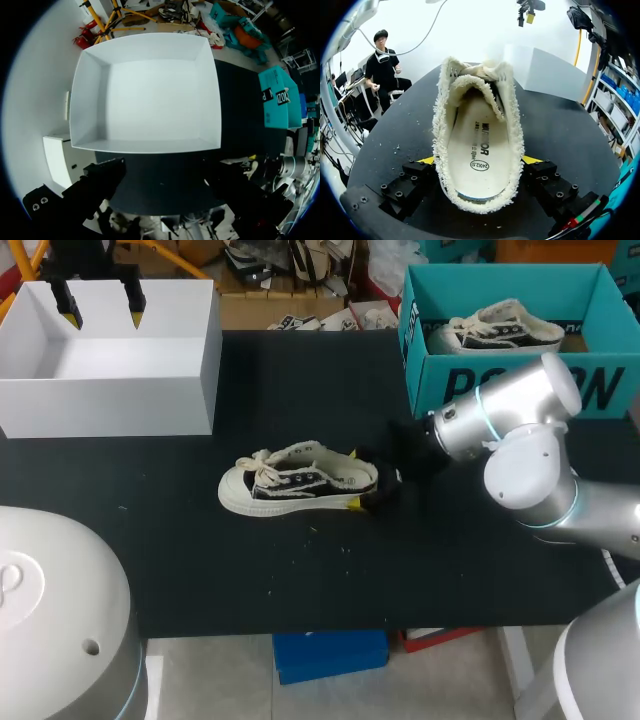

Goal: Take the shoe out of the shoebox, open the shoe tongue, remove and reinsert the insole, then place the shoe into the shoebox

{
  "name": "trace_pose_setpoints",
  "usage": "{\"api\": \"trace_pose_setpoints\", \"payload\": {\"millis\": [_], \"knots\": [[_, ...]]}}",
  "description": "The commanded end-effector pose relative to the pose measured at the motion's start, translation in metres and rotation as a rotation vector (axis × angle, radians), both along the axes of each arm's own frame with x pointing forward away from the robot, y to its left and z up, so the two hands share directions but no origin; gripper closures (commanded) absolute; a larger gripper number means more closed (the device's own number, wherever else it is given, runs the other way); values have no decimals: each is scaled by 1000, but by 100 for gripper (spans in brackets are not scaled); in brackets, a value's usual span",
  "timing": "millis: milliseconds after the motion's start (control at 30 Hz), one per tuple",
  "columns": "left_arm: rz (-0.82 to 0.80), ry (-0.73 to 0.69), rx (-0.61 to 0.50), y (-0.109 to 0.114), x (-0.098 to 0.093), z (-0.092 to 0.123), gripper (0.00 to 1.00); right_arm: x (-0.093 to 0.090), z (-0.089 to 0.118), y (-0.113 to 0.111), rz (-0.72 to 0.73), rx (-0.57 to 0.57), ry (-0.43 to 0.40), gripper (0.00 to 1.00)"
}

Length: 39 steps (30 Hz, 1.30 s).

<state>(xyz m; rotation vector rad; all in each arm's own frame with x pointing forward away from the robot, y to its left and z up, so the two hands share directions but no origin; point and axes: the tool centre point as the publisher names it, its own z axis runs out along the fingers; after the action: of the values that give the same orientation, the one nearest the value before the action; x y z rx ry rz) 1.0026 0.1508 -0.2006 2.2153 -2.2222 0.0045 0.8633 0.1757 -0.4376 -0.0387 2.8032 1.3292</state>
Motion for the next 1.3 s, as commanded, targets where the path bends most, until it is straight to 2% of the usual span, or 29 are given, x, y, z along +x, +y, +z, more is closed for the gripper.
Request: {"api": "trace_pose_setpoints", "payload": {"millis": [33,100,167,267,567,1000,1067,1300], "knots": [[2,2,3,-1,0,1,0,0,-1,2,0,-1,1,100],[2,2,3,-1,0,1,0,0,-1,2,0,-1,1,100],[29,0,70,-6,-2,3,0,0,-1,2,0,-1,1,100],[83,44,107,-16,-2,8,0,0,-1,2,0,-1,1,100],[174,27,203,-63,-9,16,0,0,-1,2,0,-1,1,100],[175,34,197,-67,-11,17,0,0,-1,2,0,-1,1,100],[174,27,201,-66,-17,17,0,0,-1,2,0,-1,1,100],[128,106,145,-107,-45,19,0,0,-1,2,0,-1,1,100]]}}
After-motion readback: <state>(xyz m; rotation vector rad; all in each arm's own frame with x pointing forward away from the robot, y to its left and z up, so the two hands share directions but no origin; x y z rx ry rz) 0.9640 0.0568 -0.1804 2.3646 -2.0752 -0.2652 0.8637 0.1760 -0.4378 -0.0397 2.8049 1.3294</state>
